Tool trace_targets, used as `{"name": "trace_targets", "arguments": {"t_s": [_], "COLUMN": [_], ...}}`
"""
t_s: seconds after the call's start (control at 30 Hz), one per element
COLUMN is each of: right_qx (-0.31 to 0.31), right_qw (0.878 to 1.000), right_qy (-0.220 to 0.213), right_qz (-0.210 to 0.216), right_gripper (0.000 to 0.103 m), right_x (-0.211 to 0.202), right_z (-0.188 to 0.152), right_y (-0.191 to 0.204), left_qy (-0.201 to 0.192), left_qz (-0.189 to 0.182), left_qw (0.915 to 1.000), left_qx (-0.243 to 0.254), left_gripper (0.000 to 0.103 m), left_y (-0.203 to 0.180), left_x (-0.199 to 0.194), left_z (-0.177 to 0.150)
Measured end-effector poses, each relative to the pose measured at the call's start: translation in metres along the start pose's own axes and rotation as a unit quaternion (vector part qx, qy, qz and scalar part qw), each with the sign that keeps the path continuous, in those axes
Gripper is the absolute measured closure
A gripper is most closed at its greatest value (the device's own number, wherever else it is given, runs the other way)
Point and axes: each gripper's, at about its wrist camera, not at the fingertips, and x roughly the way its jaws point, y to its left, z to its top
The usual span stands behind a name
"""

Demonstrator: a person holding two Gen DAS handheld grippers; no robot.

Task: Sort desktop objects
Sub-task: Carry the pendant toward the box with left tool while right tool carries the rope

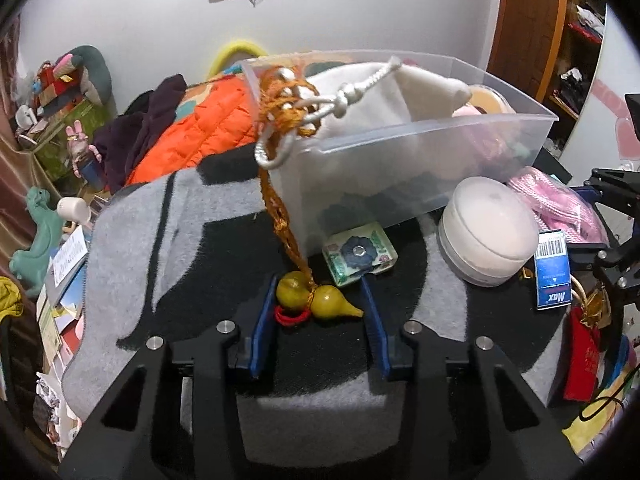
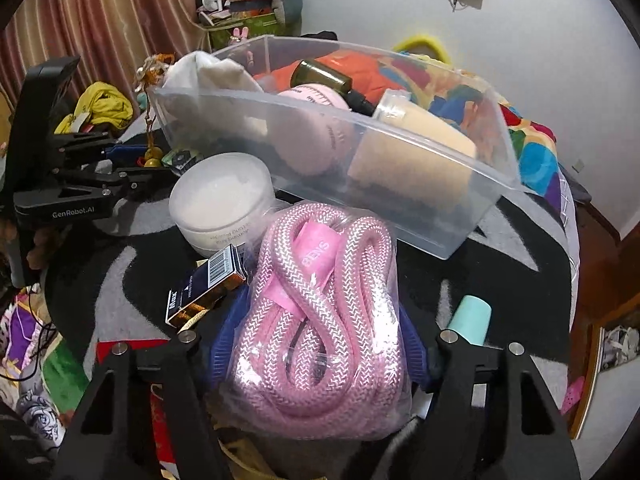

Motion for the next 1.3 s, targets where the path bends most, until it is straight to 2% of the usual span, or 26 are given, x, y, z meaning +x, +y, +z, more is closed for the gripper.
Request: {"name": "trace_targets", "arguments": {"t_s": [0.3,0.33,0.37,0.47,0.57,0.63,0.7,0.77,0.93,1.07,1.13,1.27,1.3], "right_qx": [0.030,0.034,0.037,0.049,0.035,0.038,0.042,0.040,0.019,0.009,0.020,0.021,0.027], "right_qw": [0.999,0.999,0.999,0.998,0.999,0.999,0.999,0.999,1.000,1.000,1.000,1.000,1.000], "right_qy": [-0.031,-0.036,-0.033,-0.037,-0.030,-0.016,-0.006,-0.003,0.022,0.022,0.021,0.010,0.007], "right_qz": [0.002,0.001,0.006,0.018,-0.006,0.006,0.005,0.000,-0.006,-0.013,-0.004,-0.002,-0.001], "right_gripper": [0.041,0.056,0.064,0.070,0.070,0.068,0.057,0.036,0.034,0.025,0.027,0.042,0.043], "right_x": [-0.027,-0.030,-0.033,-0.038,-0.036,-0.032,-0.028,-0.024,-0.005,0.006,0.008,0.003,0.001], "right_z": [0.000,0.001,0.001,0.003,0.003,0.002,0.000,-0.002,-0.004,-0.005,-0.005,-0.009,-0.010], "right_y": [-0.018,-0.019,-0.021,-0.025,-0.023,-0.023,-0.023,-0.021,-0.009,-0.006,-0.010,-0.010,-0.010], "left_qy": [-0.014,-0.018,-0.022,-0.036,-0.051,-0.062,-0.071,-0.078,-0.088,-0.095,-0.098,-0.105,-0.108], "left_qz": [0.008,0.007,0.005,-0.005,-0.004,-0.006,-0.015,-0.013,-0.022,-0.029,-0.032,-0.038,-0.037], "left_qw": [0.9999,0.9998,0.9996,0.9989,0.9983,0.9977,0.9970,0.9967,0.9959,0.9951,0.9947,0.9937,0.9934], "left_qx": [-0.002,-0.008,-0.014,-0.029,-0.028,-0.027,-0.027,-0.020,-0.008,-0.001,-0.001,-0.002,-0.001], "left_gripper": [0.062,0.062,0.062,0.062,0.062,0.062,0.062,0.062,0.062,0.062,0.062,0.062,0.062], "left_y": [0.000,0.001,0.002,0.005,0.002,-0.001,-0.003,-0.009,-0.021,-0.028,-0.030,-0.034,-0.035], "left_x": [-0.026,-0.031,-0.036,-0.051,-0.065,-0.074,-0.082,-0.088,-0.097,-0.102,-0.102,-0.104,-0.105], "left_z": [-0.009,-0.010,-0.009,-0.005,0.001,0.004,0.008,0.011,0.018,0.023,0.028,0.038,0.041]}}
